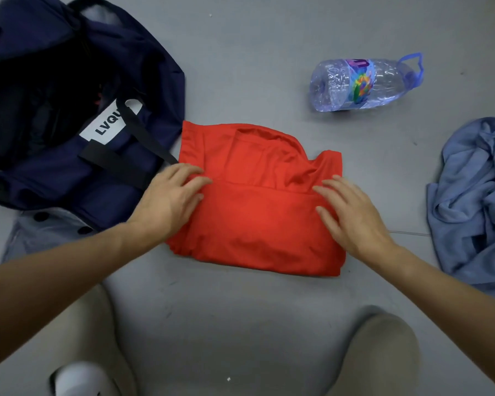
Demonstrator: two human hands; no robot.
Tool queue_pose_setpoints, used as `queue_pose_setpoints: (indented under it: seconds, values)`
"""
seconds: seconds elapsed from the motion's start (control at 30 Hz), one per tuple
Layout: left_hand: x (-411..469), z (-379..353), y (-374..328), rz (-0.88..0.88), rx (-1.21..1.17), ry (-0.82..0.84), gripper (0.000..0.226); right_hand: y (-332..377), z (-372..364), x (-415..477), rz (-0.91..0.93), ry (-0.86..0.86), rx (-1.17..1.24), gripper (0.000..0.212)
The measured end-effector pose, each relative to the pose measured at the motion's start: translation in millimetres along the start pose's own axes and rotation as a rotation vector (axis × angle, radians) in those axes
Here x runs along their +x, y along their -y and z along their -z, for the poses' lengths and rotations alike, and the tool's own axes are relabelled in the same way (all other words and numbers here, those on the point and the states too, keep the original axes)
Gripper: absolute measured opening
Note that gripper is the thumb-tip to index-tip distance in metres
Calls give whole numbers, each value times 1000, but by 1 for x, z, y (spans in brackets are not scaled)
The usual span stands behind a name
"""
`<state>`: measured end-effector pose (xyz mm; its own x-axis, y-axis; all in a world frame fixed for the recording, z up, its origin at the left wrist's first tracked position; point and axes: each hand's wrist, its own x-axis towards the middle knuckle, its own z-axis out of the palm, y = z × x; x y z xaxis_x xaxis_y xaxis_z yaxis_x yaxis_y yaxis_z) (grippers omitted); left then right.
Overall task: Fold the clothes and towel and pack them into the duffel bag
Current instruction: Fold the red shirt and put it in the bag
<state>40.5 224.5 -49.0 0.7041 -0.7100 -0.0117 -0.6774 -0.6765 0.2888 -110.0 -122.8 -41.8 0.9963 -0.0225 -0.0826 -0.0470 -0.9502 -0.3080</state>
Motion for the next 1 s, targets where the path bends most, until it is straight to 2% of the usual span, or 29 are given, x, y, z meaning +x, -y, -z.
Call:
queue_pose_setpoints:
  seconds: [0.03, 0.1, 0.23, 0.4, 0.47, 0.53, 0.7, 0.8, 0.87, 1.0]
  values:
    - [-5, -4, -3, -68, 35, -27, 31, 3, -4, -4, 127, -2, -69, 48]
    - [-19, -15, -11, -156, 14, -14, 39, 13, -13, -11, 252, 69, -146, 56]
    - [-45, -37, -28, -197, 73, 242, 56, 22, -28, -19, 201, 254, -269, 73]
    - [-36, -39, -17, -94, 135, 364, 67, 4, -39, -23, 175, 366, -340, 79]
    - [-35, -39, -7, -3, 109, 403, 77, -2, -42, -25, 196, 375, -342, 79]
    - [-36, -40, -3, 7, 122, 424, 84, -4, -42, -25, 197, 381, -331, 78]
    - [-41, -37, -6, -42, 164, 405, 87, 3, -40, -28, 187, 343, -319, 76]
    - [-53, -37, -13, -153, 169, 371, 81, 13, -44, -44, 276, 306, -300, 72]
    - [-63, -39, -13, -215, 174, 385, 82, 18, -50, -58, 276, 302, -278, 77]
    - [-71, -38, -4, -223, 188, 424, 89, 10, -56, -72, 249, 363, -275, 90]
